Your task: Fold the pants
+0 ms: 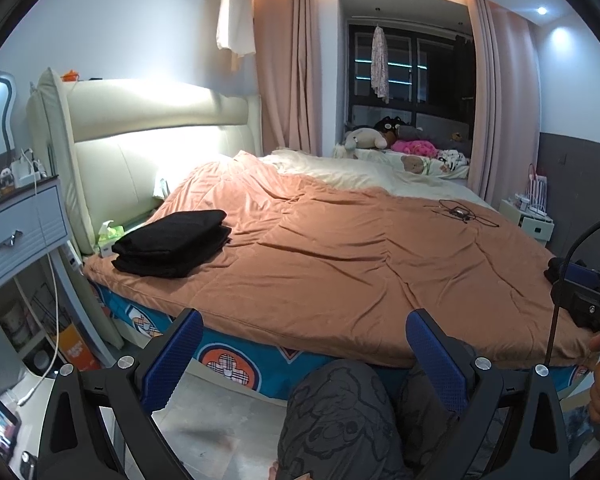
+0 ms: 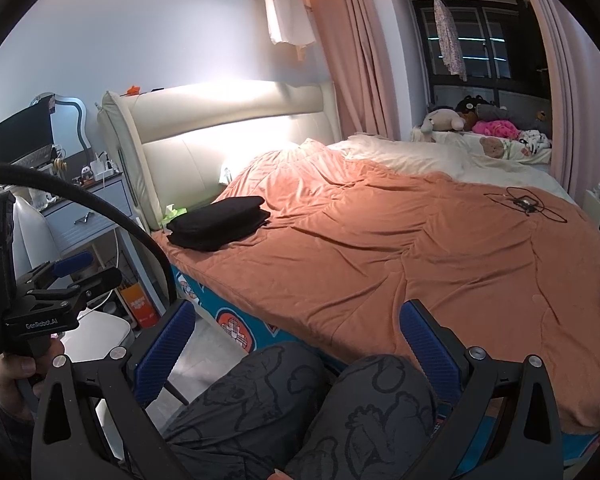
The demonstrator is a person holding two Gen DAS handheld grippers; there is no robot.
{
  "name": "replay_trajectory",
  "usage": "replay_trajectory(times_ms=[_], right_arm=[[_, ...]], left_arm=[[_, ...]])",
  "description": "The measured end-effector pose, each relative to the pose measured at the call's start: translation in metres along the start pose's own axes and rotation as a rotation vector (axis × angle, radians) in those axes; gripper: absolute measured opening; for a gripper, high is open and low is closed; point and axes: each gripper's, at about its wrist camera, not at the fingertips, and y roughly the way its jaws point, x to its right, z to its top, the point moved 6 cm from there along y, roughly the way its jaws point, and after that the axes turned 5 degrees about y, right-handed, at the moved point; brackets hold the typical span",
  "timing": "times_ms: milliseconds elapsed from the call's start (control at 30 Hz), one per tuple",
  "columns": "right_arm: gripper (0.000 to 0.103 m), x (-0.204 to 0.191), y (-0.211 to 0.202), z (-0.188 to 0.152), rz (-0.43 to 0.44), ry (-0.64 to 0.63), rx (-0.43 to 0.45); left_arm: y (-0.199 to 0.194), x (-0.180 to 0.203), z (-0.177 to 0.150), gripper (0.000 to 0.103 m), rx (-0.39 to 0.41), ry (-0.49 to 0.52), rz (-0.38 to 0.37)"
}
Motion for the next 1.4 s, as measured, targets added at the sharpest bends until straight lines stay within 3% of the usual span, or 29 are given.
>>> replay_trajectory(times_ms=[1400], right_arm=[[0.103, 0.018, -0.007, 0.002, -0.016, 0.006, -0.024]], left_arm=[[-0.001, -0.003, -0.002, 0.102, -0.006, -0.024, -0.015]])
